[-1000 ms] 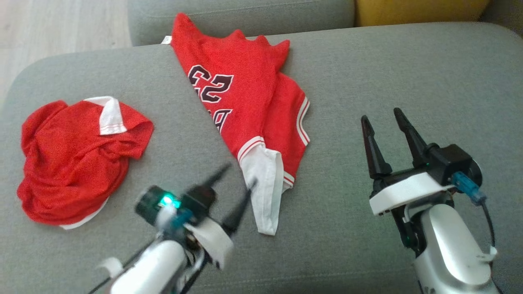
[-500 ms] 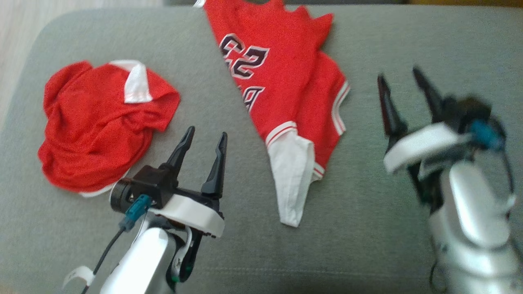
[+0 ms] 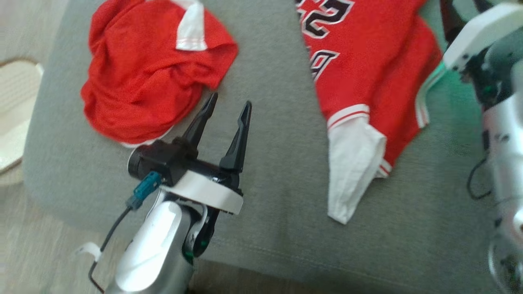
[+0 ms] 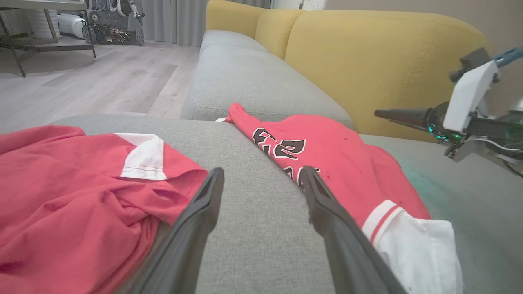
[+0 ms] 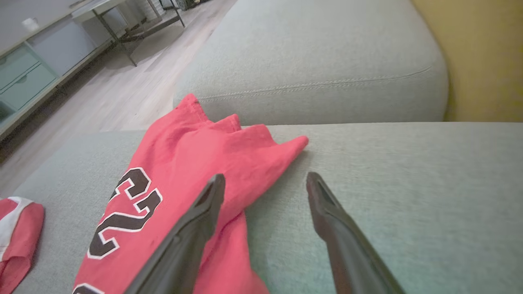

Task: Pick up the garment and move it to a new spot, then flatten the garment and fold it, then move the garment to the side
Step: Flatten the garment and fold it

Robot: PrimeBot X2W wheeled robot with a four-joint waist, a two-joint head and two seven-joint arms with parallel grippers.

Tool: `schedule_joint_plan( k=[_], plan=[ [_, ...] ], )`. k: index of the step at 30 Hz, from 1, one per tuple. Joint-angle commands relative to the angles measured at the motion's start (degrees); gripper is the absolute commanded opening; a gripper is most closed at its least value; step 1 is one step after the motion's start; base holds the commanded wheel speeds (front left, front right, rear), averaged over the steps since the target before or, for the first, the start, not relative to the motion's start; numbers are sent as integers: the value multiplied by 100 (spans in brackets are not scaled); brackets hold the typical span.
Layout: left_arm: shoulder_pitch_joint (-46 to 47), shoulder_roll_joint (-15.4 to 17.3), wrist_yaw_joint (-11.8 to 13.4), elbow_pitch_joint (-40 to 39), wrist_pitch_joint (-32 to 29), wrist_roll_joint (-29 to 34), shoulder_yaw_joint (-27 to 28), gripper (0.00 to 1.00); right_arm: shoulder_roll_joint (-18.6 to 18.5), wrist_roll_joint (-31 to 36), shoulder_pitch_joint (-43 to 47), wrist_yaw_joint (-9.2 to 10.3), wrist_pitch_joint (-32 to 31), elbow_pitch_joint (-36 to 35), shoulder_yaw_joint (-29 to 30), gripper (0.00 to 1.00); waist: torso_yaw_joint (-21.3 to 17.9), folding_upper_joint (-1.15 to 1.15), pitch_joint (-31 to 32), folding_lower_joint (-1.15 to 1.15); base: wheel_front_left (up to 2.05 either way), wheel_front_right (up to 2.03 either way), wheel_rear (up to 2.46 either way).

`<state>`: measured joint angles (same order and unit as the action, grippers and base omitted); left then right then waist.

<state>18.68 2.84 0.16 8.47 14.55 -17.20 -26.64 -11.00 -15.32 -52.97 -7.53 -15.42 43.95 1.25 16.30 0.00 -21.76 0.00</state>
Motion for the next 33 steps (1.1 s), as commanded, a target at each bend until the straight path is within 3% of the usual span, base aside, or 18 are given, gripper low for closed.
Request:
schedule_joint_plan(
  k=[1, 8, 16, 17, 18, 24, 33],
  plan=[
    [213, 21, -27, -214, 44, 54, 215, 100, -4, -64, -336, 4, -75, 10, -2, 100, 351, 0, -348, 0, 0, 0, 0],
    [396, 6, 60, -392, 44, -228, 14, 100, -180, -18, -1139, 4, -192, 1087, 402, 100, 659, 0, -609, 0, 0, 0, 0],
    [426, 5, 183, -450, 44, -395, -110, 100, -278, 144, -1653, 4, -19, 1803, 739, 100, 831, 0, -733, 0, 0, 0, 0],
    [424, 5, 195, -450, 44, -406, -119, 100, -285, 175, -1703, 4, 25, 1885, 779, 39, 838, 0, -738, 0, 0, 0, 0],
    [423, 5, 206, -447, 44, -414, -128, 100, -295, 212, -1745, 4, 101, 1952, 816, 0, 841, 0, -737, 0, 0, 0, 0],
    [404, 4, 252, -382, 44, -405, -98, 100, -174, 305, -1836, 4, 650, 2142, 796, 0, 691, 0, -612, 0, 0, 0, 0],
    [312, 4, 193, -295, 45, -270, 42, 100, -214, 220, -1688, 4, 1490, 2066, 377, 0, 107, 0, -168, 0, 0, 0, 0]
  ],
)
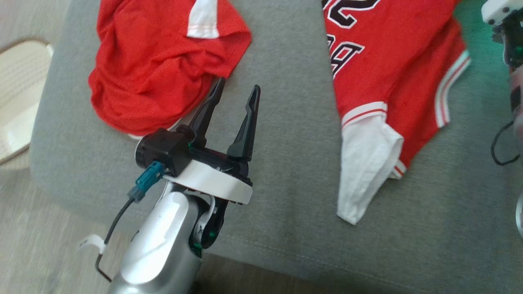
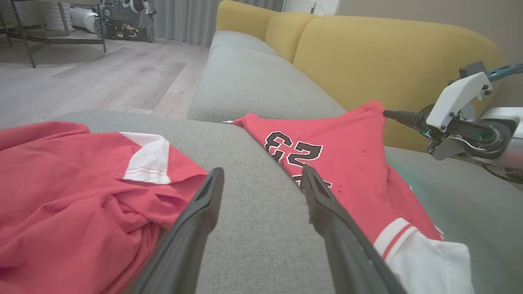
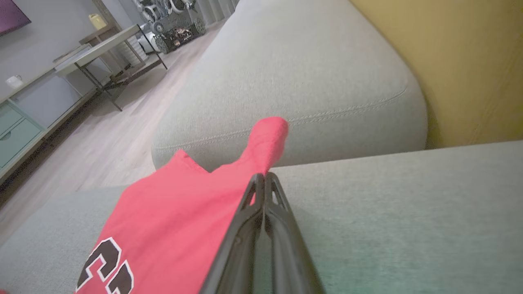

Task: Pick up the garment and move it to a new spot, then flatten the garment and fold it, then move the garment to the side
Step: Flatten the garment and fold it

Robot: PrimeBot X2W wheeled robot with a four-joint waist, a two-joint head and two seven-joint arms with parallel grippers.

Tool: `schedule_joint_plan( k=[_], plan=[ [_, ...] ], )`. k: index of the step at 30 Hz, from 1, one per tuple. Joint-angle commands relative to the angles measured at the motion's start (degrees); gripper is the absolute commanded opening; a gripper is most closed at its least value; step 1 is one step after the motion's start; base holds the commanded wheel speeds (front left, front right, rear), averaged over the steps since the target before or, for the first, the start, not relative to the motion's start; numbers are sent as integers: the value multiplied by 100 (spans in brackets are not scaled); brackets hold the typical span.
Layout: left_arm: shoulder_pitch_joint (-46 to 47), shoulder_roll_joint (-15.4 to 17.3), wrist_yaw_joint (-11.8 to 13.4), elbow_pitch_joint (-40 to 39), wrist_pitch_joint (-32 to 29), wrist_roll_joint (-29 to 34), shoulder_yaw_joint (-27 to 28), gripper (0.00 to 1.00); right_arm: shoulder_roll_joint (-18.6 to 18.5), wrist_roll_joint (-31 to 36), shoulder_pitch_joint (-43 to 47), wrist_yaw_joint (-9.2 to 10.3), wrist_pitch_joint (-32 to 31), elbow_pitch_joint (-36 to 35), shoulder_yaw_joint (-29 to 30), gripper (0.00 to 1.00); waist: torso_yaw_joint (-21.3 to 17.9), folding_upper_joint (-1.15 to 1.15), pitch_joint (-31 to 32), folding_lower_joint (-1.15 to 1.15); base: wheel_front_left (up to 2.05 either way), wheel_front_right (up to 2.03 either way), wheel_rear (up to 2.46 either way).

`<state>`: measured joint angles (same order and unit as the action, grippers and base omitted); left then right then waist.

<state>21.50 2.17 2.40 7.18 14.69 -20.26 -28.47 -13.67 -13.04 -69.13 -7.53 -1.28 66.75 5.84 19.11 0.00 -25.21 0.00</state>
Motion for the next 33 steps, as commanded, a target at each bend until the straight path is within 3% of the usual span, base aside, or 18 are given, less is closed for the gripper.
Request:
schedule_joint_plan(
  k=[1, 10, 17, 25, 29, 30, 33],
  plan=[
    [4, 71, -35, -155, 30, 46, 234, 100, 26, -45, -38, 4, 163, -228, -108, 0, -245, 0, 255, 0, 0, 0, 0],
    [-329, 71, -78, -57, 30, 230, 400, 100, -625, -14, 430, 4, 774, -438, -29, 0, -999, 0, 921, 0, 0, 0, 0],
    [-521, 71, -76, -50, 30, 285, 540, 100, -893, 113, 1266, 4, 702, -731, 343, 0, -1547, 0, 1254, 0, 0, 0, 0],
    [-631, 71, -95, -32, 30, 364, 611, 100, -686, 473, 2552, 4, 381, -1446, 1026, 0, -1990, 0, 1471, 0, 0, 0, 0],
    [-654, 71, -108, -22, 30, 404, 616, 100, -310, 758, 3302, 4, 139, -2194, 1680, 0, -2154, 0, 1533, 0, 0, 0, 0],
    [-674, 71, -112, -12, 30, 423, 628, 100, -21, 921, 3647, 4, -23, -2670, 1963, 0, -2227, 0, 1565, 0, 0, 0, 0],
    [-683, 71, -138, 5, 30, 452, 622, 100, 371, 1148, 4117, 4, -350, -3344, 2265, 0, -2294, 0, 1593, 0, 0, 0, 0]
  ],
)
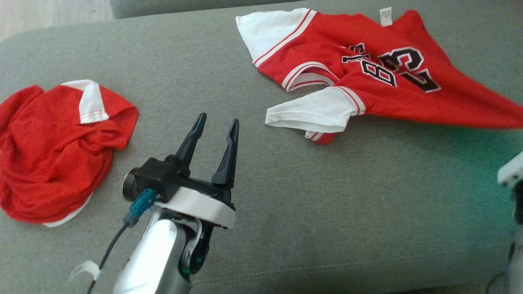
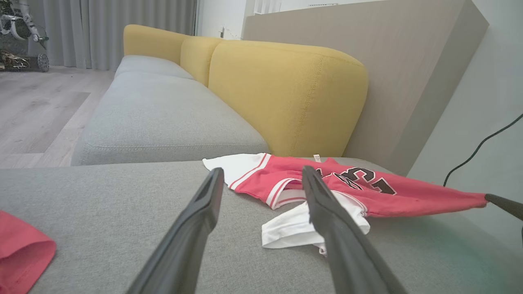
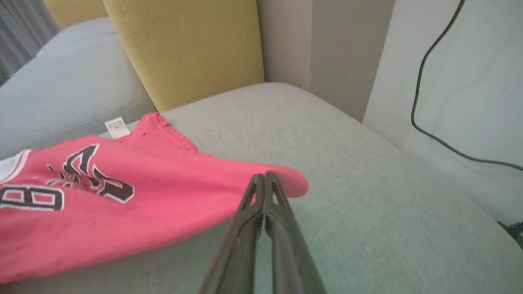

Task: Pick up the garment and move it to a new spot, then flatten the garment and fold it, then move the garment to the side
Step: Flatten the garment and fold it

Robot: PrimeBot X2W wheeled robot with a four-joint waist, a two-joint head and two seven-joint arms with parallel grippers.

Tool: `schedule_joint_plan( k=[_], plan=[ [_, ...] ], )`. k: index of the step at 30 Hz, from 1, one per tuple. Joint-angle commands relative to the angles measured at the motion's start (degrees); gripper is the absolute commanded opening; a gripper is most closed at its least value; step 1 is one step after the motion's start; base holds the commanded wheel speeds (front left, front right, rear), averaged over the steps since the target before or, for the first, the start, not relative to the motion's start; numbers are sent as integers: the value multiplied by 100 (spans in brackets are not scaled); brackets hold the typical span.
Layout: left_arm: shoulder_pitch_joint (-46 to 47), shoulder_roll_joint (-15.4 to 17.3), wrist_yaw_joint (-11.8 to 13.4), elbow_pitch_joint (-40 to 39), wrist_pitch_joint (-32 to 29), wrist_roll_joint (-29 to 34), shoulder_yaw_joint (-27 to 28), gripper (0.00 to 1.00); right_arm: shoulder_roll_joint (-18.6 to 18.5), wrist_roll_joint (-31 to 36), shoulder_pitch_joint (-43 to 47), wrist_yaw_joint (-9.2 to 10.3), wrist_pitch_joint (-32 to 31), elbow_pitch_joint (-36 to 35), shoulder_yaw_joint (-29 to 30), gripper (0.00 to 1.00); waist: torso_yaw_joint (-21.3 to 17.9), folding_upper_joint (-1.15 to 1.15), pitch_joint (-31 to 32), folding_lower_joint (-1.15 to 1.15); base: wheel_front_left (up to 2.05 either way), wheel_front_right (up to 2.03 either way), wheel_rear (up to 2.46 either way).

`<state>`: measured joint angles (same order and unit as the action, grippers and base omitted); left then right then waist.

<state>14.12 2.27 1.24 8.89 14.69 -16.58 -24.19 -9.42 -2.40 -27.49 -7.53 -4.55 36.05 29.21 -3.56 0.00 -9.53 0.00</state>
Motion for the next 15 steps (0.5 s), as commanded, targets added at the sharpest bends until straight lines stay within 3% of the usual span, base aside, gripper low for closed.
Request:
schedule_joint_plan(
  k=[1, 2, 3, 4, 9, 15],
  plan=[
    [57, 61, -32, -161, 30, 90, 184, 100, 46, 207, 101, 4, -115, -479, 20, 0, -36, 0, 33, 0, 0, 0, 0],
    [58, 61, -38, -156, 30, 91, 178, 100, 165, 313, 227, 4, -211, -663, 133, 0, -45, 0, 43, 0, 0, 0, 0],
    [55, 61, -40, -150, 30, 92, 179, 100, 275, 421, 337, 4, -279, -840, 203, 75, -57, 0, 60, 0, 0, 0, 0],
    [48, 61, -41, -144, 30, 93, 181, 100, 379, 491, 421, 4, -327, -1003, 243, 100, -70, 0, 78, 0, 0, 0, 0],
    [-15, 61, -65, -49, 30, 79, 183, 100, 632, 411, 696, 4, -175, -1681, -187, 100, -142, 0, 163, 0, 0, 0, 0],
    [-72, 61, -55, 58, 30, -26, 227, 100, 652, -548, 1164, 4, 417, -2241, -1427, 100, -223, 0, 184, 0, 0, 0, 0]
  ],
)
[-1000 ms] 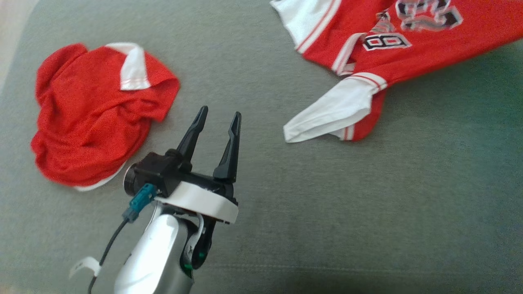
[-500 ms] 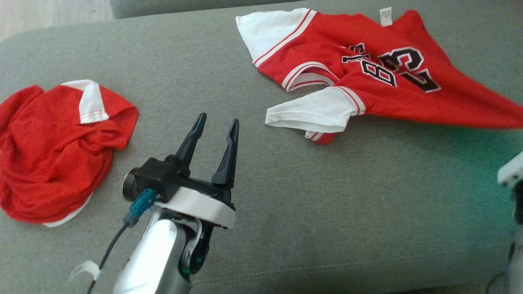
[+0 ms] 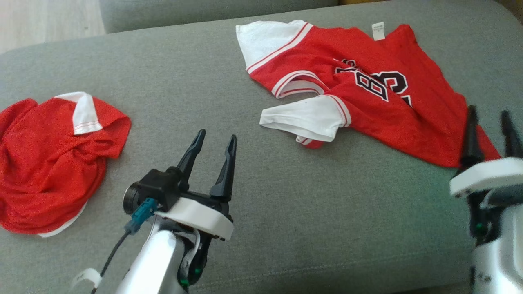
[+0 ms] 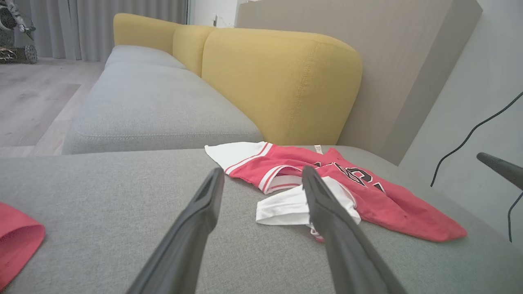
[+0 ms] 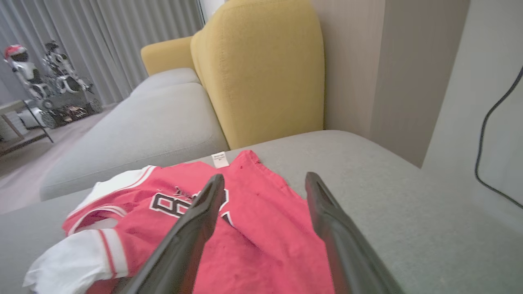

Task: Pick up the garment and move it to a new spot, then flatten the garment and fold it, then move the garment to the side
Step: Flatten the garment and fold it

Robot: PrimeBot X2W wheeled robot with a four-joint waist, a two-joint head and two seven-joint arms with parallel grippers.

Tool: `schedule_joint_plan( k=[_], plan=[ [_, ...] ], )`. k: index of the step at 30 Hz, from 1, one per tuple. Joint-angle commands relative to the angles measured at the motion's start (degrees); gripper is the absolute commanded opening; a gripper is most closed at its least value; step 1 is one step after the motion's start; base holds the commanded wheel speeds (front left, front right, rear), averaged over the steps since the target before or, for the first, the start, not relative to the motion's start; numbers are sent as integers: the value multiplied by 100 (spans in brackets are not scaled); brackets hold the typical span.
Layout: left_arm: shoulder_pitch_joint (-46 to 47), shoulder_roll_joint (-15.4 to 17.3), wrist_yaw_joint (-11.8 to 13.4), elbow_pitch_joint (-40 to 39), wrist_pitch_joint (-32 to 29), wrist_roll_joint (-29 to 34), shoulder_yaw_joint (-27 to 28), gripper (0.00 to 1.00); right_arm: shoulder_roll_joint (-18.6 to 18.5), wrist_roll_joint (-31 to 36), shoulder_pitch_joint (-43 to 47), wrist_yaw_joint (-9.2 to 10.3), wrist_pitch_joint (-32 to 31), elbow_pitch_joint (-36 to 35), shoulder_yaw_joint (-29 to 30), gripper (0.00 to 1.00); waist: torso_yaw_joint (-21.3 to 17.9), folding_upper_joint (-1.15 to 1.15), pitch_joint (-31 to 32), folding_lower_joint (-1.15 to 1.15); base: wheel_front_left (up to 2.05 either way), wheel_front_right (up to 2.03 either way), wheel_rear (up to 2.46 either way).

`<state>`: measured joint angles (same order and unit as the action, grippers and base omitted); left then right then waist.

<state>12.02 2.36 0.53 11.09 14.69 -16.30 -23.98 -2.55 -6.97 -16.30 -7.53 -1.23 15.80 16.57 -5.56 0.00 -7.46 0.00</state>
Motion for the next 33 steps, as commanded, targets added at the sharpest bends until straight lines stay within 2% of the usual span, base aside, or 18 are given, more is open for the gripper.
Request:
schedule_joint_plan(
  k=[1, 6, 12, 23, 30, 33],
  plan=[
    [134, 52, 20, -135, 30, -92, 220, 100, -35, -244, 131, 4, 172, -288, -348, 100, -47, 0, -53, 0, 0, 0, 0],
    [230, 52, 8, 150, 30, -233, 219, 100, -34, -660, 388, 4, 630, -566, -903, 100, -189, 0, -229, 0, 0, 0, 0],
    [701, 52, -78, 751, 19, -297, 55, 100, -33, -708, 401, 4, 837, -783, -1299, 100, -409, 0, -477, 0, 0, 0, 0],
    [2001, 52, -241, 1920, -558, -1133, -113, 100, -33, -767, 277, 4, 965, -908, -1552, 100, -804, 0, -932, 0, 0, 0, 0],
    [2828, 70, -155, 2857, -883, -902, -346, 100, -33, -792, 187, 4, 1067, -881, -1636, 100, -951, 0, -1144, 0, 0, 0, 0],
    [3035, 69, -192, 3185, -967, -837, -454, 100, -33, -798, 163, 4, 1100, -835, -1664, 100, -993, 0, -1174, 0, 0, 0, 0]
  ],
)
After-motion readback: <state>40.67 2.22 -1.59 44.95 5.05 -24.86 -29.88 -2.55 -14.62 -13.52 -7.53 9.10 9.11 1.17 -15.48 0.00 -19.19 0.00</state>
